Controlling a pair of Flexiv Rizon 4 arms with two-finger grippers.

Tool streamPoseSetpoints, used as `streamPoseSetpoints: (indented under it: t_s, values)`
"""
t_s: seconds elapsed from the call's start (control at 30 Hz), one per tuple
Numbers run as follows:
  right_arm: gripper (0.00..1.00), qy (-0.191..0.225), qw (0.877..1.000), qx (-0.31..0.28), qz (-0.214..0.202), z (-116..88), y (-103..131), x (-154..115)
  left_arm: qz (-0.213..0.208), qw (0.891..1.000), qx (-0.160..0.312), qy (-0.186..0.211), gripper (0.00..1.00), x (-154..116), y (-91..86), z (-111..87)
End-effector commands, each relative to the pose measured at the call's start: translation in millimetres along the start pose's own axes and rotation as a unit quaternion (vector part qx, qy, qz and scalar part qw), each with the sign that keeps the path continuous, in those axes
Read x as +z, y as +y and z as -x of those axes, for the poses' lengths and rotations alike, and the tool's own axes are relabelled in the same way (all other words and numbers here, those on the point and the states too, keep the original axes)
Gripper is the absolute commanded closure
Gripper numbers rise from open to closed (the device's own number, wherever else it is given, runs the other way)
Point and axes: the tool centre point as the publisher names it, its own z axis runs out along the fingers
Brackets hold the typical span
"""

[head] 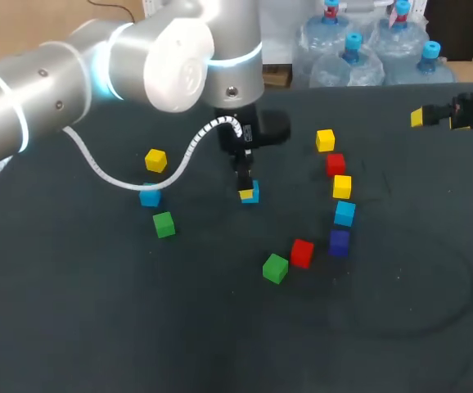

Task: Place the blue cubes, place green cubes on the blue cubes, place the yellow cubes on the green cubes, then place the red cubes on the yellow cubes, and place purple cube on the red cubes.

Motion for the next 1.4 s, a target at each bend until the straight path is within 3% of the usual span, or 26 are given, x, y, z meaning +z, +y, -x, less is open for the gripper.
streamPoseSetpoints:
  t_s: [0.03, 1.17, 1.2, 1.27, 1.3, 1.33, 1.37, 1.4]
  values:
    - [0.00, 0.000, 1.000, 0.000, -0.001, 0.0, 0.5, 0.2, -0.001, 1.000, 0.002, -0.003, 1.00, 1.7, 1.9, -1.1]
    - [0.00, 0.000, 1.000, 0.000, -0.001, 0.0, 0.5, 0.2, -0.011, 1.000, 0.016, -0.003, 1.00, 5.5, 7.6, 1.7]
    - [0.00, 0.000, 1.000, 0.000, -0.001, 0.0, 0.5, 0.2, -0.012, 1.000, 0.014, -0.003, 0.96, 5.5, 7.4, 1.4]
    - [0.00, 0.000, 1.000, 0.000, -0.001, 0.0, 0.5, 0.2, -0.014, 1.000, 0.013, -0.005, 0.35, 5.5, 7.0, 1.1]
    - [0.00, 0.000, 1.000, 0.000, -0.001, 0.0, 0.5, 0.2, -0.015, 1.000, 0.010, -0.003, 0.42, 5.3, 6.6, 1.0]
    - [0.00, 0.000, 1.000, 0.000, -0.001, 0.0, 0.5, 0.2, -0.018, 1.000, 0.009, -0.006, 0.27, 5.3, 6.4, 1.2]
    - [0.00, 0.000, 1.000, 0.000, -0.001, 0.0, 0.5, 0.2, -0.020, 1.000, 0.008, -0.009, 0.00, 5.4, 6.2, 1.4]
    - [0.00, 0.000, 1.000, 0.000, -0.001, 0.0, 0.5, 0.2, -0.021, 1.000, 0.006, -0.009, 0.00, 5.8, 6.3, 1.2]
